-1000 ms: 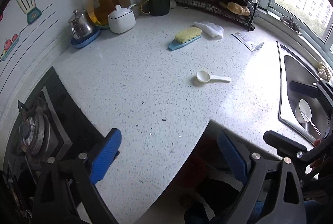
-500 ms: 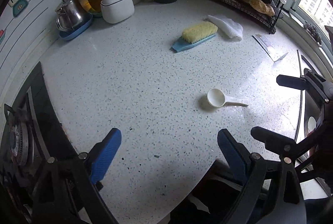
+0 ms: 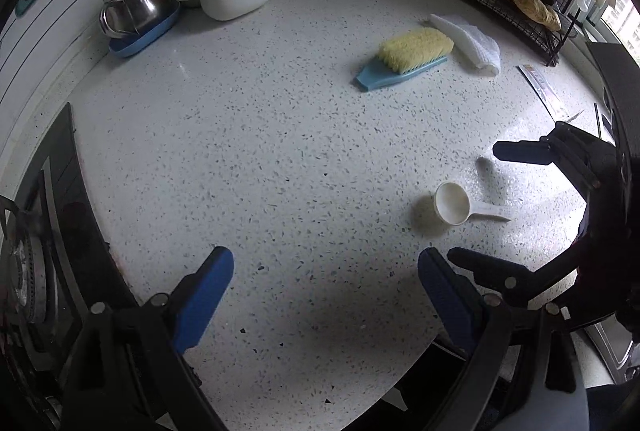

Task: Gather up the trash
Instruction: 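Grasp the white measuring spoon with the right gripper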

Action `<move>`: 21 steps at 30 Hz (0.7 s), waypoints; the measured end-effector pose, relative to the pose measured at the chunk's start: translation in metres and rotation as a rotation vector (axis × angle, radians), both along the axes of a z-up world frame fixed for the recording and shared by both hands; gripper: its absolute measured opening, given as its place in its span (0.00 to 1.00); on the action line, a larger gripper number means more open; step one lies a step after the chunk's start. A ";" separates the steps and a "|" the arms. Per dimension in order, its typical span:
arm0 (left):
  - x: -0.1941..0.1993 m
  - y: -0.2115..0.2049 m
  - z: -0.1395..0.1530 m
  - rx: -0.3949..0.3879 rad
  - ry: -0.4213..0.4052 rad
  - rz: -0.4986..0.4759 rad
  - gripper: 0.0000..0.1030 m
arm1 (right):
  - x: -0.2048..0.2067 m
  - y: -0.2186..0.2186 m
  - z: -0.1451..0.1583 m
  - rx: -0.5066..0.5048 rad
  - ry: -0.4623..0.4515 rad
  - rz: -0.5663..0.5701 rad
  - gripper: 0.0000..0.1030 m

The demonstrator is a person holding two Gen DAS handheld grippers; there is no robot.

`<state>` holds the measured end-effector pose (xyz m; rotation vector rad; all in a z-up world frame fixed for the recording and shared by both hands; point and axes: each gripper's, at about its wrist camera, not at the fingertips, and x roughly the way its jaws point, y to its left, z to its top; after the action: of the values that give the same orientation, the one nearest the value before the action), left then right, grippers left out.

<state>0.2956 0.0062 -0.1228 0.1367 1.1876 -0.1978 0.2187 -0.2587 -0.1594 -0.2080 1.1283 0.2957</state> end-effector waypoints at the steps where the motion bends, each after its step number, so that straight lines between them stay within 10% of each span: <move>1: 0.002 0.001 -0.001 0.005 0.002 -0.004 0.90 | 0.001 0.001 -0.002 -0.004 0.001 0.002 0.91; 4: 0.007 0.005 -0.002 -0.003 0.007 -0.020 0.90 | 0.005 0.006 -0.004 0.011 0.017 0.007 0.81; 10: 0.017 0.016 0.000 0.003 -0.005 -0.046 0.90 | 0.012 0.021 0.001 -0.033 0.001 0.055 0.29; 21: 0.047 0.009 0.021 0.003 -0.050 -0.179 0.90 | 0.023 0.001 0.034 0.102 -0.012 -0.187 0.28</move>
<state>0.3422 0.0154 -0.1022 0.2491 1.1262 -0.3477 0.2413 -0.2574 -0.1250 -0.0140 1.1090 0.1845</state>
